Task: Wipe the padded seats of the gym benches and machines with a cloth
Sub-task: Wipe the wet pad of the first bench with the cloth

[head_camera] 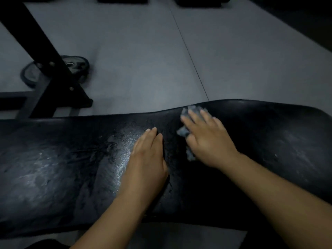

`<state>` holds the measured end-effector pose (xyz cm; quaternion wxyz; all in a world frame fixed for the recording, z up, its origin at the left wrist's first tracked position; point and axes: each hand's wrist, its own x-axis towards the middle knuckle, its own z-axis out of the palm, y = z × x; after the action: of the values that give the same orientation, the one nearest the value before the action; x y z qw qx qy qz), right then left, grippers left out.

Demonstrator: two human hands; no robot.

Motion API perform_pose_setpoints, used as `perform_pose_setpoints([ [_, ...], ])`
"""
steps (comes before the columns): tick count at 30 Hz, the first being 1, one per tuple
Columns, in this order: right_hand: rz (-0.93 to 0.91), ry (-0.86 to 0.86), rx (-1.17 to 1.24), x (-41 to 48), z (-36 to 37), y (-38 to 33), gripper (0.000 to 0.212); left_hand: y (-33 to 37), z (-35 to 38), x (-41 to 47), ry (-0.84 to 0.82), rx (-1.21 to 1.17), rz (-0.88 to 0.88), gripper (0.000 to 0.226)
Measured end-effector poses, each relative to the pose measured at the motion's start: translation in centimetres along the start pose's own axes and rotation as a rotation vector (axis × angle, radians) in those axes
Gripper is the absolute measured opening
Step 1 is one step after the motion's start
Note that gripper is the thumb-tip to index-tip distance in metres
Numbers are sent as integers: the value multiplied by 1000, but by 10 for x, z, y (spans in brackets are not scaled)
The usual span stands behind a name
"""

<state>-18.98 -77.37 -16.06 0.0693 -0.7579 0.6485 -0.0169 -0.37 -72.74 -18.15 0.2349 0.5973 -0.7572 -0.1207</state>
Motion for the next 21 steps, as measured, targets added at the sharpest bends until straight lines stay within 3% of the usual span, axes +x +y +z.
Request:
perform_pose_setpoints([
  [3, 49, 6, -12, 42, 1, -27, 59, 4, -2, -3, 3, 23, -4, 53],
  [7, -243, -6, 11, -13, 5, -47, 72, 3, -3, -6, 6, 2, -24, 50],
  [9, -288, -14, 16, -39, 4, -29, 77, 3, -4, -6, 30, -14, -42, 49],
  [12, -136, -8, -13, -15, -1, -5, 80, 6, -5, -6, 38, -8, -62, 48],
  [15, 6, 4, -20, 19, -1, -24, 63, 8, -6, -4, 68, -36, -72, 50],
  [19, -238, -12, -2, -28, 7, -48, 68, 10, -12, 0, 37, -38, -68, 52],
  [21, -338, -24, -2, -64, 7, -36, 69, 6, -15, -2, -38, 84, -31, 50],
])
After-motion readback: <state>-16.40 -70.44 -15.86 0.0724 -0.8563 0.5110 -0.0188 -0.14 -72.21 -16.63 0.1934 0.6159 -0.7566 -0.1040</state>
